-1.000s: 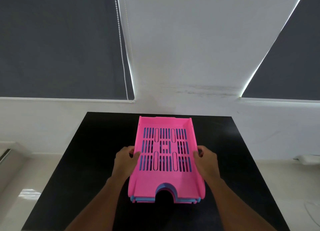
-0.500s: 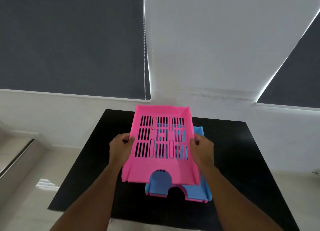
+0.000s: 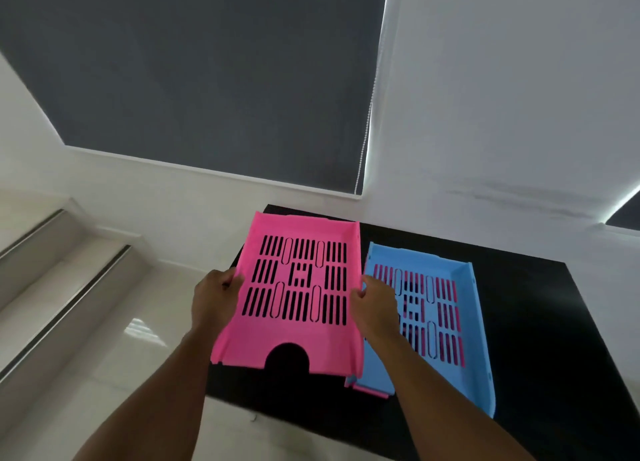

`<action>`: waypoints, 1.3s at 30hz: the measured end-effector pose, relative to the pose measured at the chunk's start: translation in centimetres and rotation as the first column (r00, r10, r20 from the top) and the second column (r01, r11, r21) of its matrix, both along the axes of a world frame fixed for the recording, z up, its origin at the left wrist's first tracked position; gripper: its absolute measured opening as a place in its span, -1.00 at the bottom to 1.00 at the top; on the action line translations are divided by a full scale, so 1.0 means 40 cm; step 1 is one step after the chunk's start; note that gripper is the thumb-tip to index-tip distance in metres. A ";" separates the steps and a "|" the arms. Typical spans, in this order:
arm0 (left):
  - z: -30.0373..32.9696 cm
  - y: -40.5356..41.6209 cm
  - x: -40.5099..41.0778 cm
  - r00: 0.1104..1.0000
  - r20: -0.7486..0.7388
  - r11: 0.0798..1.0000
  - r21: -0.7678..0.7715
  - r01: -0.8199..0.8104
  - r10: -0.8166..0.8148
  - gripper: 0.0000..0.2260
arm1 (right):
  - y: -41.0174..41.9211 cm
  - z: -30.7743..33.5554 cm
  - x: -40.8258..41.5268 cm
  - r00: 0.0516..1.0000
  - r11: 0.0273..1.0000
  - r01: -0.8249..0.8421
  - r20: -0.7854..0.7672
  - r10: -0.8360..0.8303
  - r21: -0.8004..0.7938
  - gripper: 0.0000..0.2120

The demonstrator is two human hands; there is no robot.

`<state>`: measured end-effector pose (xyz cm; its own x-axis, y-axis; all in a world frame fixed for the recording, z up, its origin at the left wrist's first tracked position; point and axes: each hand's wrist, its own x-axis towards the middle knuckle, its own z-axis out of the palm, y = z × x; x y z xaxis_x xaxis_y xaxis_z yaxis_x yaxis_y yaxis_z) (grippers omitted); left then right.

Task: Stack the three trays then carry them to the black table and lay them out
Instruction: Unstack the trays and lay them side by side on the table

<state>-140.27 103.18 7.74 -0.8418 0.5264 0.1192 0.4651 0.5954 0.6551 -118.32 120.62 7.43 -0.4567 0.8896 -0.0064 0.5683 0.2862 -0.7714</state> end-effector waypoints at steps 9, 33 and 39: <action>-0.104 -0.031 -0.084 0.995 0.044 0.994 -0.063 -0.087 0.090 -0.76 | -0.052 -0.101 -0.107 0.983 0.997 -0.012 0.182 0.026 -0.078 -0.89; -0.216 0.057 -0.077 0.988 0.153 0.939 -0.337 0.070 -0.018 -0.57 | -0.020 -0.160 -0.138 0.958 0.995 -0.010 0.284 0.039 -0.100 -0.76; -0.180 0.154 0.031 0.971 0.117 0.925 -0.301 0.234 -0.208 -0.61 | 0.046 -0.104 -0.023 0.988 0.997 0.069 0.140 -0.071 0.022 -0.71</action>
<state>-139.04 109.33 0.53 -0.6998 0.6997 -0.1436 0.5614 0.6631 0.4952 -119.22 122.46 3.29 -0.3887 0.9200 -0.0510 0.6901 0.2540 -0.6777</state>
